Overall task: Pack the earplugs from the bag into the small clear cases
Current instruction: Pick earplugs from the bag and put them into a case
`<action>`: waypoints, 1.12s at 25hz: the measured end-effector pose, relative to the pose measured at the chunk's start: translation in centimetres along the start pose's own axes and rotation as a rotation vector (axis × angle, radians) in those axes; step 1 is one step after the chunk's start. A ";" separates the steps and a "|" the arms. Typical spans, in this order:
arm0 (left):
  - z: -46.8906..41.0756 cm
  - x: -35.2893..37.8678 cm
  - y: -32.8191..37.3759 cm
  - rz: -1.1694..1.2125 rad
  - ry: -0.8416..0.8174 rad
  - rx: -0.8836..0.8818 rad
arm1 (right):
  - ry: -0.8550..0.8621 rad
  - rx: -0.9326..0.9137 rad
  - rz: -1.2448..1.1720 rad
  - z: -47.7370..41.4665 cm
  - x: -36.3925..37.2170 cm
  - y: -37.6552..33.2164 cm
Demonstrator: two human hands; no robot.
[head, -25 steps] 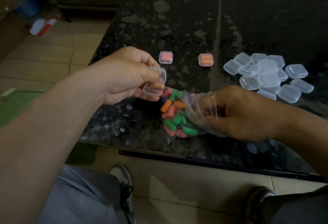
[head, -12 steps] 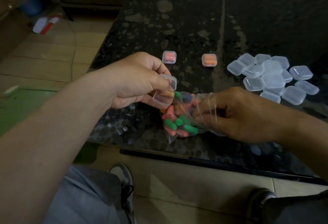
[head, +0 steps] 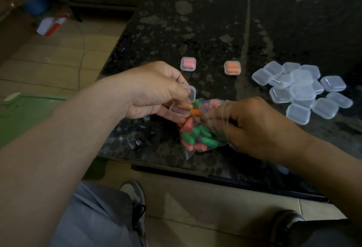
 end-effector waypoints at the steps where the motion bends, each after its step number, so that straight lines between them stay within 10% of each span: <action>1: 0.0 0.0 0.0 0.002 0.000 -0.003 | 0.022 0.019 -0.012 -0.1 -0.1 -0.1; 12: -0.1 0.7 0.0 0.024 -0.019 -0.007 | 0.040 0.305 0.183 -0.8 0.5 0.5; 28: 1.5 1.2 3.2 0.222 0.029 0.273 | 0.229 0.189 -0.075 0.6 -3.9 1.4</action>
Point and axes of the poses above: each hand's wrist, its own z-axis away from the middle knuckle, its own x-axis out of the palm, y = z × x, the point moved 9 cm from there along -z, towards the middle knuckle, and after that the axes turned 15 degrees about z, right-handed, at the moved point
